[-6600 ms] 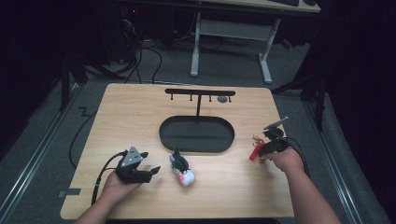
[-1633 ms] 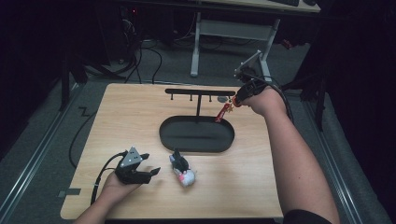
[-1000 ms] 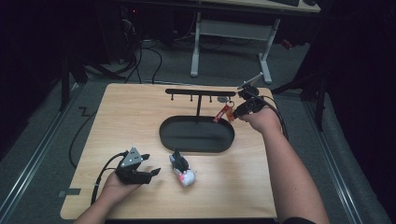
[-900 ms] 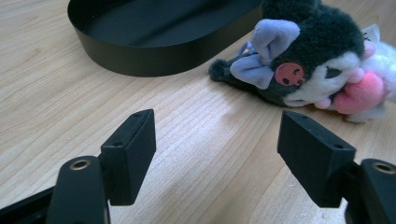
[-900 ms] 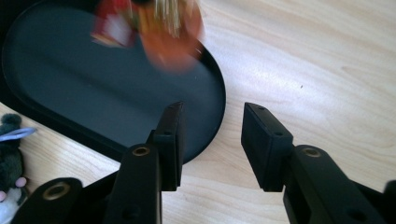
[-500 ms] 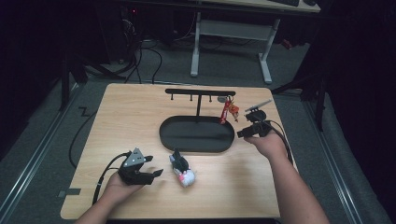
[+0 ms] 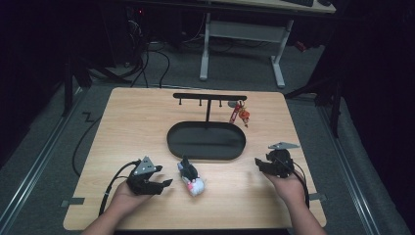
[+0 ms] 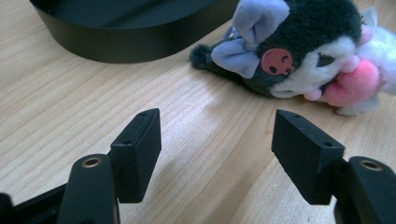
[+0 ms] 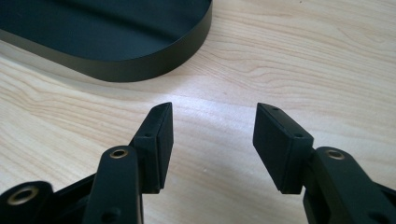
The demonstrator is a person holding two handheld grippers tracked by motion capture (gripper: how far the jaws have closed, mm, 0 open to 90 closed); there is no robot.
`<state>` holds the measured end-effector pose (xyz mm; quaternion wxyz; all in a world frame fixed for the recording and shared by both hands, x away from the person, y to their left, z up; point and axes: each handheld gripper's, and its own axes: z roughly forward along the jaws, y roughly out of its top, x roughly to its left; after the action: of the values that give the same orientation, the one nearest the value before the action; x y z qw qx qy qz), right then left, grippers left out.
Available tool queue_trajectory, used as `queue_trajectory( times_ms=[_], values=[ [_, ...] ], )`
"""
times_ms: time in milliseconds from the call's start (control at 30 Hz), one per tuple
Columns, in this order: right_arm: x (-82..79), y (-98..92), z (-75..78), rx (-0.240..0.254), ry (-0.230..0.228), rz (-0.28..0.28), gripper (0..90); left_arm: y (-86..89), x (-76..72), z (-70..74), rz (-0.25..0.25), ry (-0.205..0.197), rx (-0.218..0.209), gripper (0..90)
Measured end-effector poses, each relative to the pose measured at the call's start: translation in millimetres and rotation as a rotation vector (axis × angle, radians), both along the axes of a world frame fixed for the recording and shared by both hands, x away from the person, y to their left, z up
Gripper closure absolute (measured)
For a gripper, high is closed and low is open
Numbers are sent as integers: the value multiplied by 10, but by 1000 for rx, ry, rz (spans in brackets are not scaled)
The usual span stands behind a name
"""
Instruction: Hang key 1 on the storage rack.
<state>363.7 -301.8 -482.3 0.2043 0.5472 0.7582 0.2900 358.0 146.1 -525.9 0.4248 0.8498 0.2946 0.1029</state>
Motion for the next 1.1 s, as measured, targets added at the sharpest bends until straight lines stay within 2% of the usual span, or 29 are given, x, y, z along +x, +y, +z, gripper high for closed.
queue_trajectory(
  times_ms=[100,200,233,267,300,333,367,433,467,533,600,667,733,867,933,1100],
  values=[
    [-205,-5,-108,29,-86,4,473,-13,-11,-19,7,3,14,353],
    [-384,-2,-194,72,-146,3,460,-34,-24,-30,5,3,37,404],
    [-457,-5,-223,84,-177,4,462,-44,-34,-28,4,6,32,426],
    [-457,-5,-223,84,-177,4,462,-44,-34,-28,4,6,32,483],
    [-602,-35,-256,118,-221,9,496,-46,-37,-25,3,6,30,483],
    [-620,-48,-243,128,-221,10,482,-55,-41,-16,8,6,24,510],
    [-658,-73,-195,158,-234,7,470,-69,-40,-3,20,3,16,554],
    [-700,-106,-160,154,-265,3,476,-102,-25,31,49,-1,-2,666],
    [-708,-135,-168,173,-264,-4,480,-121,-21,46,60,-8,-3,736],
    [-687,-166,-190,220,-243,-7,480,-184,-1,71,87,-19,-5,809],
    [-658,-167,-219,223,-228,13,480,-260,28,63,104,-18,10,850],
    [-642,-155,-246,237,-211,31,481,-356,50,37,118,14,-1,873],
    [-638,-128,-259,243,-206,50,481,-446,24,35,109,21,-3,885],
    [-635,-82,-246,241,-208,81,481,-670,-50,59,60,28,6,892],
    [-634,-70,-242,237,-211,89,481,-795,-78,94,27,24,-5,890],
    [-634,-88,-233,239,-213,93,481,-1285,-161,180,-92,14,-6,878]
  ],
)
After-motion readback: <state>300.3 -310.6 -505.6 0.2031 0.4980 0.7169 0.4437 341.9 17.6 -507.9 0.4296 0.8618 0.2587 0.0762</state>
